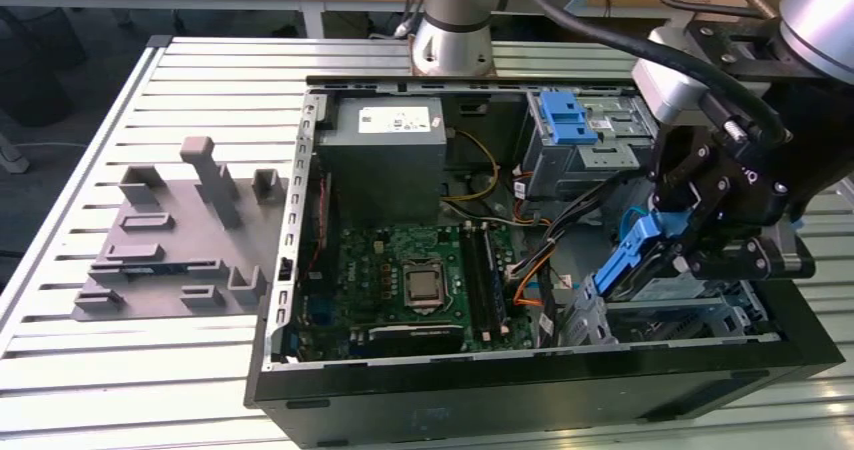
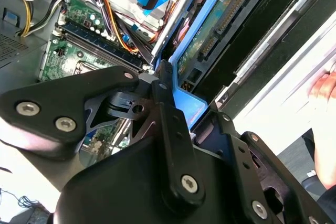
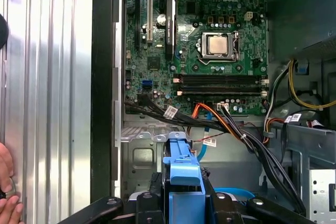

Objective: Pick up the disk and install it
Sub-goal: 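Insert the disk into the insertion slot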

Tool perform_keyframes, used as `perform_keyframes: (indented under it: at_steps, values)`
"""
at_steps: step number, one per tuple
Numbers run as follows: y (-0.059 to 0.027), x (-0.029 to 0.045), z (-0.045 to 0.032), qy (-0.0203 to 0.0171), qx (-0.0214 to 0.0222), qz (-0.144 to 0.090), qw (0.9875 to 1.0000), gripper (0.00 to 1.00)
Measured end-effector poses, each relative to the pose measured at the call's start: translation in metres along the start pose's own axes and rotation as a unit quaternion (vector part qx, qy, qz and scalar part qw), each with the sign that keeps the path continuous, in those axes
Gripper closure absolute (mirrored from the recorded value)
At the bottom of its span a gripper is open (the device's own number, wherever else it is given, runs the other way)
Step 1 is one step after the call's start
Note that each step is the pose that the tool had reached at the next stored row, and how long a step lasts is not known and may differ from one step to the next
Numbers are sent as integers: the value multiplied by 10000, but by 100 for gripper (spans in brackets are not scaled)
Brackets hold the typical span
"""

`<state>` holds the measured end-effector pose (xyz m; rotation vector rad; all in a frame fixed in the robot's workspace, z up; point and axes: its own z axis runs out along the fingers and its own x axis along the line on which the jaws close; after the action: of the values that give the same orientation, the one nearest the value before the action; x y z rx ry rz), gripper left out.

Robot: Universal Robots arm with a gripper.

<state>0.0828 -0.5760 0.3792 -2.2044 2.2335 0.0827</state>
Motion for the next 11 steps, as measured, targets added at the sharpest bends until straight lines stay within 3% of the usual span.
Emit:
perform_keyframes:
  at_steps: [11]
  values:
    - [-2,3,70,0,0,0,10000,64]
